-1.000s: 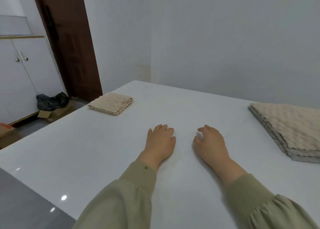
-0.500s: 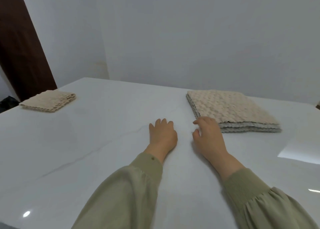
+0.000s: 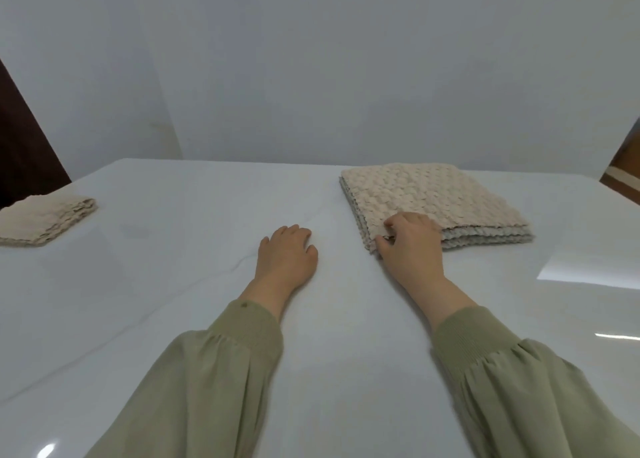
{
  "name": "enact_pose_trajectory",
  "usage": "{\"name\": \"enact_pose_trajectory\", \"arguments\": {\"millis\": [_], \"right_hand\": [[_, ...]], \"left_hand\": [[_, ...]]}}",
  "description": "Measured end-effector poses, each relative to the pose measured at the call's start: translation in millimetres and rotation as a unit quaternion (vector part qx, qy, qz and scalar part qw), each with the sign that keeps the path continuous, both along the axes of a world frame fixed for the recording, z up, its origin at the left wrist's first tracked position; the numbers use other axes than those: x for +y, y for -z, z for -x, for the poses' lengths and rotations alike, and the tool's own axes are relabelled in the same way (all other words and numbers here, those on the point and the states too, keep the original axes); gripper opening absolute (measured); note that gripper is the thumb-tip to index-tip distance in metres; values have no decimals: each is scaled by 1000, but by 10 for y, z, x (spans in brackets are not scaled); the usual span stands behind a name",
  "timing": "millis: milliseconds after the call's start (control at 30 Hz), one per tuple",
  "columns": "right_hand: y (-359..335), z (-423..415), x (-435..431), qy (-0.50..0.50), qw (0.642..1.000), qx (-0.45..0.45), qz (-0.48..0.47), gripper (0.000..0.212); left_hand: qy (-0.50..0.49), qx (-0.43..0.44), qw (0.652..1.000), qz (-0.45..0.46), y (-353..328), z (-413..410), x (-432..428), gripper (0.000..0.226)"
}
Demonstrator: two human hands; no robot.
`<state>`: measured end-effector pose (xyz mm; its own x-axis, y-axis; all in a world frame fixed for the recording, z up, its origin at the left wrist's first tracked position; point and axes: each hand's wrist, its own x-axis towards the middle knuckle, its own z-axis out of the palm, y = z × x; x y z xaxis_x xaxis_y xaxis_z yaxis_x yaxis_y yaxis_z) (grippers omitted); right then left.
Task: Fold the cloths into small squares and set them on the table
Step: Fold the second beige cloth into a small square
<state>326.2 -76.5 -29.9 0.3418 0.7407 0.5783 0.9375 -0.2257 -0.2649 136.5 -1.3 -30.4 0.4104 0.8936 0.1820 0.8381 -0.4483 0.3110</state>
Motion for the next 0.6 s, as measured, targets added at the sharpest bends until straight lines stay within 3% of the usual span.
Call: {"name": "enact_pose_trajectory", "arguments": {"millis": [133, 367, 467, 567, 600], "right_hand": [[26, -36, 51, -7, 1000, 2, -22, 14], [-106, 95, 104, 46, 994, 66, -77, 19], [-248, 264, 134, -9, 978, 129, -163, 16], [-403, 525, 46, -139, 933, 140, -302, 14], [-418, 585, 13, -156, 927, 144, -310, 14]], "left_hand": [[2, -1, 1000, -8, 20, 2, 52, 39], [3, -23, 1000, -12, 16, 16, 52, 37], [-19, -144, 989, 17, -26, 44, 30, 39], [-63, -333, 940, 50, -99, 136, -15, 39], [-73, -379, 921, 57, -121, 175, -31, 40]]}}
